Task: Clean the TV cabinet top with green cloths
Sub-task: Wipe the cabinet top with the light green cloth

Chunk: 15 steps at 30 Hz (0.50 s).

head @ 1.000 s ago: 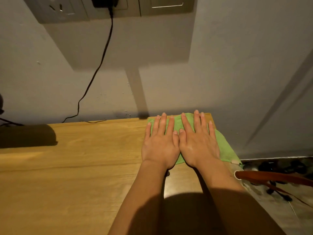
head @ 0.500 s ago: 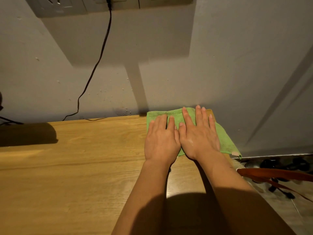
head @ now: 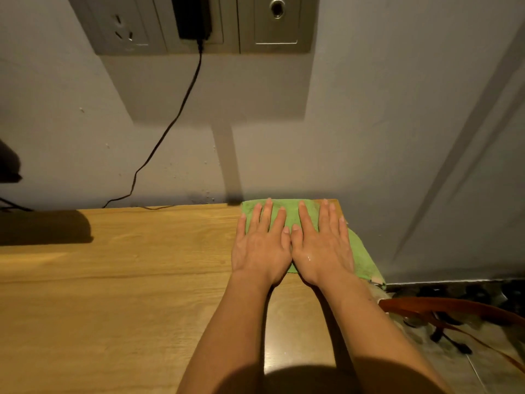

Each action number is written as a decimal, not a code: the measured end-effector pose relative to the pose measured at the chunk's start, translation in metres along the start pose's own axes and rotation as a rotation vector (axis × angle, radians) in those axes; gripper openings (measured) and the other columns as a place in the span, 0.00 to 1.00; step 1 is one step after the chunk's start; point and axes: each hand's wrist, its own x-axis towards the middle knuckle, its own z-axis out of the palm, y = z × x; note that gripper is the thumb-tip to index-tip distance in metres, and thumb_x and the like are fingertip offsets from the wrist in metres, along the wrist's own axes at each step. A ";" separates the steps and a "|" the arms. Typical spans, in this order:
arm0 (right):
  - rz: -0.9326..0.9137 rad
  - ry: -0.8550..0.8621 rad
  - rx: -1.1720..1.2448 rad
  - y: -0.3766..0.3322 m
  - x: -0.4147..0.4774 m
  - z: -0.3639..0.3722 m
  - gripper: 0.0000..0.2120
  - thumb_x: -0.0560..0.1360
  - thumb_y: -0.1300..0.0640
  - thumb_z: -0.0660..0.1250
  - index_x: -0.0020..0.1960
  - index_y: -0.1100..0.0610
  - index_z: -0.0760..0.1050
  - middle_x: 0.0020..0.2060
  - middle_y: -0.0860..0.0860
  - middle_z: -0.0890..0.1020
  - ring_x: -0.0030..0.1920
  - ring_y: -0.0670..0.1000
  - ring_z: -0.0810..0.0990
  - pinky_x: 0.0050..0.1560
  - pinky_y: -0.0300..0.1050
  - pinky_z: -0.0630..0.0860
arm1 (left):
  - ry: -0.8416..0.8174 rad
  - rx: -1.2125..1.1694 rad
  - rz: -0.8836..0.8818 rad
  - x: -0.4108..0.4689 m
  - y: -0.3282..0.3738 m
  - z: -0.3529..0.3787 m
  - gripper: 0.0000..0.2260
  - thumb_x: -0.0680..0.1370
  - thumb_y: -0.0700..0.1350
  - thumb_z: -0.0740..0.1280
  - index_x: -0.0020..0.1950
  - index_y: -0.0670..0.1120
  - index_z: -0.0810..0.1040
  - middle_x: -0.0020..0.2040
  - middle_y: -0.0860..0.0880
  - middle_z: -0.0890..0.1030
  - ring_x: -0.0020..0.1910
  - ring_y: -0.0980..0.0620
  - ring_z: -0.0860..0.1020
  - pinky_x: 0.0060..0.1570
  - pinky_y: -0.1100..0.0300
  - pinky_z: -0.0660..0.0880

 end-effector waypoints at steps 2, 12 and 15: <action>-0.001 0.005 -0.007 0.001 -0.016 0.001 0.28 0.82 0.43 0.38 0.80 0.46 0.39 0.80 0.58 0.39 0.79 0.55 0.35 0.77 0.56 0.37 | 0.013 0.016 0.019 -0.013 0.002 0.001 0.25 0.82 0.56 0.40 0.80 0.54 0.48 0.81 0.51 0.43 0.78 0.52 0.39 0.76 0.46 0.40; -0.028 0.033 0.017 0.007 -0.147 0.008 0.29 0.81 0.42 0.36 0.79 0.46 0.36 0.79 0.57 0.36 0.78 0.55 0.32 0.77 0.55 0.34 | 0.031 0.064 0.000 -0.151 0.020 0.004 0.25 0.82 0.56 0.38 0.80 0.56 0.48 0.81 0.51 0.46 0.79 0.51 0.41 0.76 0.48 0.41; -0.043 0.039 0.025 0.010 -0.202 0.009 0.29 0.80 0.42 0.35 0.80 0.47 0.37 0.79 0.57 0.36 0.78 0.54 0.32 0.76 0.54 0.33 | 0.037 0.059 -0.018 -0.207 0.030 0.007 0.25 0.82 0.56 0.38 0.80 0.57 0.47 0.81 0.51 0.45 0.79 0.51 0.41 0.76 0.49 0.39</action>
